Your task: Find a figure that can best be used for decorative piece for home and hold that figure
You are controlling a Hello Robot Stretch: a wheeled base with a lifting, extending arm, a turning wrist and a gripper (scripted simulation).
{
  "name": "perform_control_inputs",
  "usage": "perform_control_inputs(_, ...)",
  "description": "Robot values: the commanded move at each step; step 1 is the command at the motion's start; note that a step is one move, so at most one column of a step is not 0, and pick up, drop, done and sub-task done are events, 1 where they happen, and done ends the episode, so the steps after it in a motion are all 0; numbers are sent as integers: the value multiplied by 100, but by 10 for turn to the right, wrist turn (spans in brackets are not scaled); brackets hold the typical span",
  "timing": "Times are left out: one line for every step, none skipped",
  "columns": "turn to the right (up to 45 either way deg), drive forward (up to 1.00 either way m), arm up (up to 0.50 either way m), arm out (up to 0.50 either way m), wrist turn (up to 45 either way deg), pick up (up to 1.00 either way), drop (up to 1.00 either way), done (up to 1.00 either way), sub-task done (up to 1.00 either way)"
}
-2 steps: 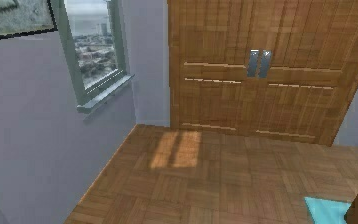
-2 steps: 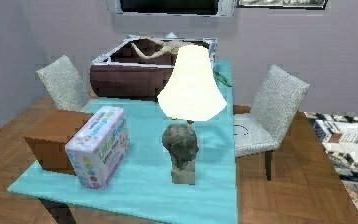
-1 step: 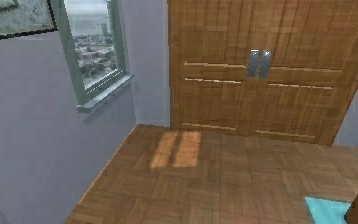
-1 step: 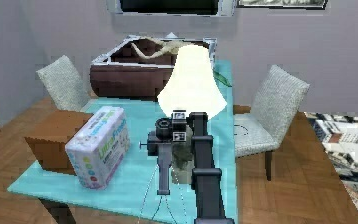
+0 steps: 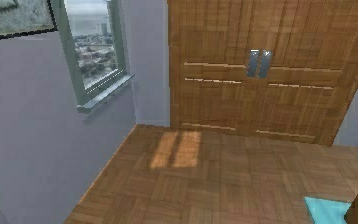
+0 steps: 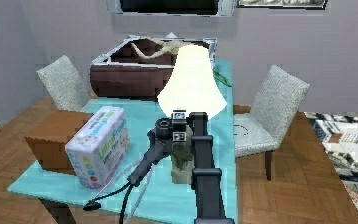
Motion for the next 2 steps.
perform_control_inputs(0, 0, 0, 0, 450, 0, 0, 0, 0)
perform_control_inputs(0, 0, 0, 0, 450, 0, 0, 0, 0)
